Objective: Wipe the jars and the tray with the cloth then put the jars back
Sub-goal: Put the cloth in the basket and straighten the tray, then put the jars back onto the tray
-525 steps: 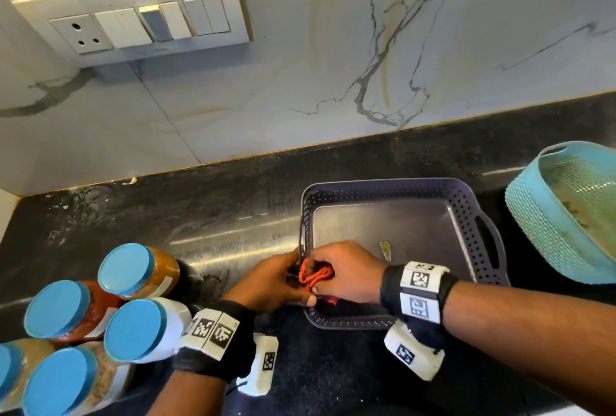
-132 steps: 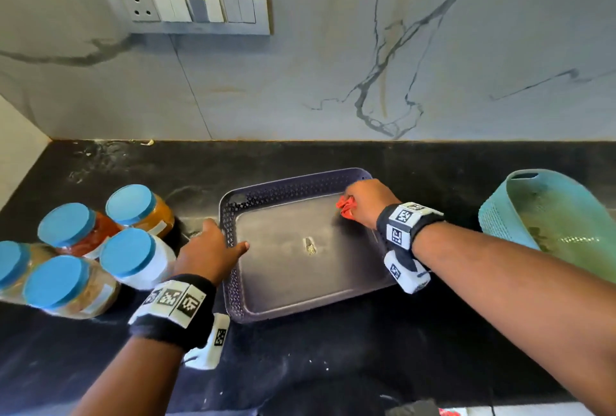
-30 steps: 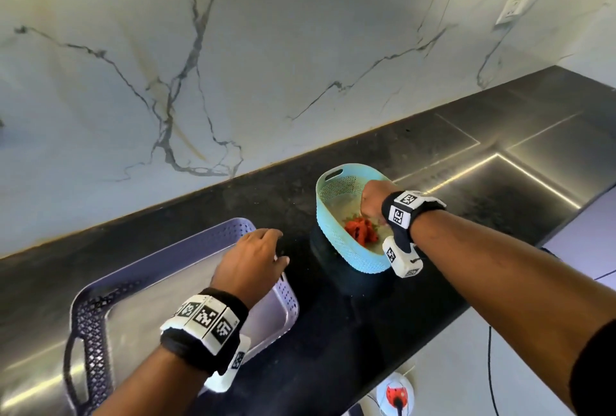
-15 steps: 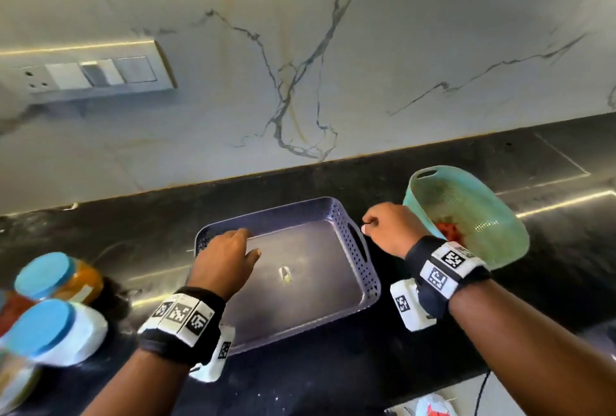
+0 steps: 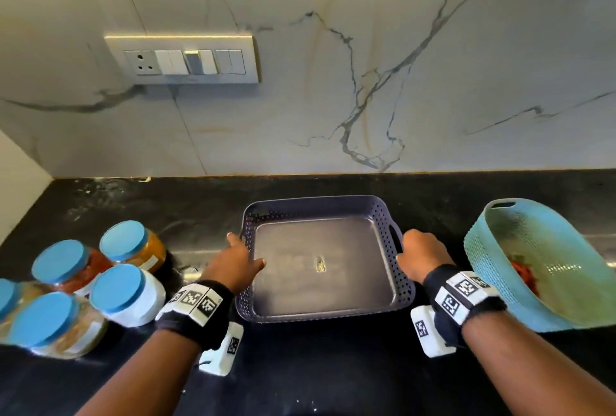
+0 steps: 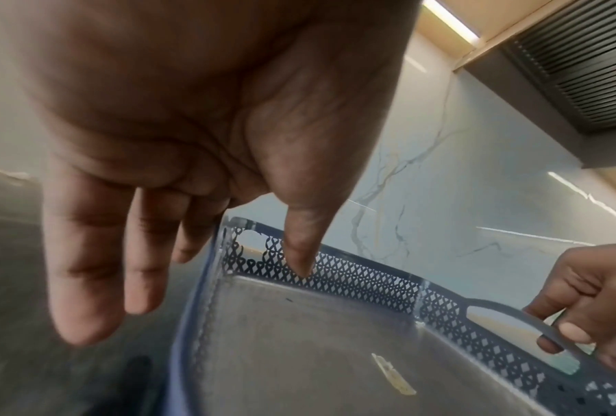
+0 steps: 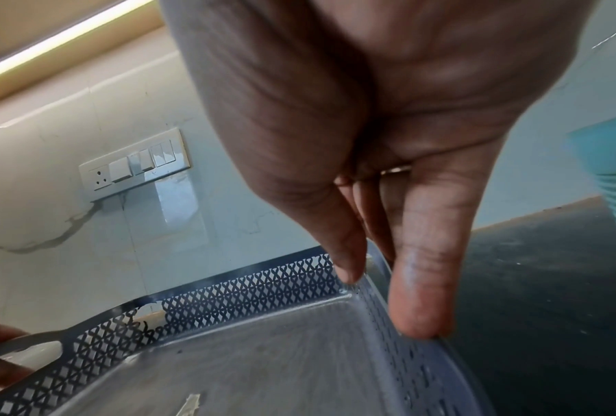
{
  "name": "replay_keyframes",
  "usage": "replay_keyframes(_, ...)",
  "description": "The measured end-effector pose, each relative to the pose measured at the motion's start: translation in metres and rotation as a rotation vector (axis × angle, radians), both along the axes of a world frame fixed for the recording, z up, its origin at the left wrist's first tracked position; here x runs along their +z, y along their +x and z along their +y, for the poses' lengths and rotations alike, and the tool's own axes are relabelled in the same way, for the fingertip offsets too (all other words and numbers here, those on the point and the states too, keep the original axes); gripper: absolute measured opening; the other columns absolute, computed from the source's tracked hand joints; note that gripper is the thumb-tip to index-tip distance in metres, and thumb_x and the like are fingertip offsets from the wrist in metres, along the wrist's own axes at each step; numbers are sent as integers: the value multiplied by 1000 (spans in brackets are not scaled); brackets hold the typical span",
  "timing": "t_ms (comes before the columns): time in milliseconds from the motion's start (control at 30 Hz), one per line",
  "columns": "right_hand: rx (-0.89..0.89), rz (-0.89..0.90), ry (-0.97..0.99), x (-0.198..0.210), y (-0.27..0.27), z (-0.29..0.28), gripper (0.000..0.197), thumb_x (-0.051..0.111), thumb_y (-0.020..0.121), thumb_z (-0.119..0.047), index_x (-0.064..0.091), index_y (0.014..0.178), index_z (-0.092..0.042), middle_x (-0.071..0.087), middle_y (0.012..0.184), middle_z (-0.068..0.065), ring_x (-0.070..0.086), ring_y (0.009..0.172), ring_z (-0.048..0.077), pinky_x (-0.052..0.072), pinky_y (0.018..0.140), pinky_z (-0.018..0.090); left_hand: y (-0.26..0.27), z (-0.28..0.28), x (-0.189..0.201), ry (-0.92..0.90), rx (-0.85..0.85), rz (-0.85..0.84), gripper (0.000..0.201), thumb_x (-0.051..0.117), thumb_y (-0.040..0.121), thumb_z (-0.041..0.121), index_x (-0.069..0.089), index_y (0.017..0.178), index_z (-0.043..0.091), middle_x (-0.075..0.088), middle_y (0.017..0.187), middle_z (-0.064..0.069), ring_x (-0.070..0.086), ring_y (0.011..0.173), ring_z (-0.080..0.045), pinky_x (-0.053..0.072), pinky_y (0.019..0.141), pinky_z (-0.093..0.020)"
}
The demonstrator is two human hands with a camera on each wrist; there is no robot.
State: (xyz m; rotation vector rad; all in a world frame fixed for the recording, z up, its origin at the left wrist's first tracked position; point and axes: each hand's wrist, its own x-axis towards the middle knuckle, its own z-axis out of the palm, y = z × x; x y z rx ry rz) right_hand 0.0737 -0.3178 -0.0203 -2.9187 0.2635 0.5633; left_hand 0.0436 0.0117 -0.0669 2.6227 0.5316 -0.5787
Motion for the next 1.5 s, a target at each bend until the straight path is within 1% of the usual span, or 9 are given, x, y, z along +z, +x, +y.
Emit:
replay_keyframes(300,48,-37,-59,15,12,23,29,51,100,-27,64,117,-6,67,117,19,65,104,40,46,76,36,3,16,23,120,-87,-62,76,47,109,24,2,164,-1,53,147,-30,57,133,-41,46,109,-48)
replay_keyframes(433,235,-232,113,23,6,60,30,54,96,-8,72,117,-18,72,115,17,67,104,38,54,82,38,-27,33,49,130,-72,-221,61,52,104,4,31,161,10,64,139,-18,64,125,-33,51,106,-42)
replay_keyframes(600,363,-207,476,25,-5,138,15,70,89,-6,74,80,-18,75,77,3,73,58,19,64,67,42,-80,80,77,-73,141,-331,9,61,105,15,70,104,13,74,90,-2,74,74,-19,62,65,-23)
replay_keyframes(667,462,-128,508,25,-15,173,19,76,87,-11,67,71,-17,71,64,-1,69,48,13,63,61,40,-104,102,88,-68,208,-360,27,62,104,31,68,83,16,69,70,5,69,65,-12,53,57,-16)
replay_keyframes(800,737,-75,541,24,-30,240,12,68,93,-11,67,82,-17,72,72,-3,70,61,10,62,69,39,-150,154,94,58,398,-386,51,56,102,52,68,68,16,66,65,0,63,64,-19,47,59,-33)
replay_keyframes(1000,1063,-144,384,24,-39,339,40,69,89,-23,62,129,-26,64,123,4,61,114,27,52,97,43,-191,211,83,277,524,-414,29,59,102,41,65,117,18,69,114,-12,63,94,-28,49,75,-40)
replay_keyframes(1100,1182,-88,266,19,-42,375,76,77,82,-27,41,149,-31,49,141,4,54,126,30,50,102,47,-187,224,71,240,390,-216,73,68,94,55,43,151,15,55,145,-17,58,128,-35,48,103,-45)
replay_keyframes(1233,1318,-29,46,3,-48,399,96,81,78,-31,25,156,-35,39,150,4,53,129,33,54,97,47,-175,223,53,204,306,-171,92,72,86,63,34,154,13,50,151,-17,54,135,-35,47,107,-45)
replay_keyframes(1500,1218,-96,-5,-1,-63,415,82,86,71,-42,40,137,-26,47,129,9,63,109,38,58,85,52,-157,225,35,288,272,-248,81,72,89,55,39,148,10,54,139,-18,60,124,-35,50,101,-44)
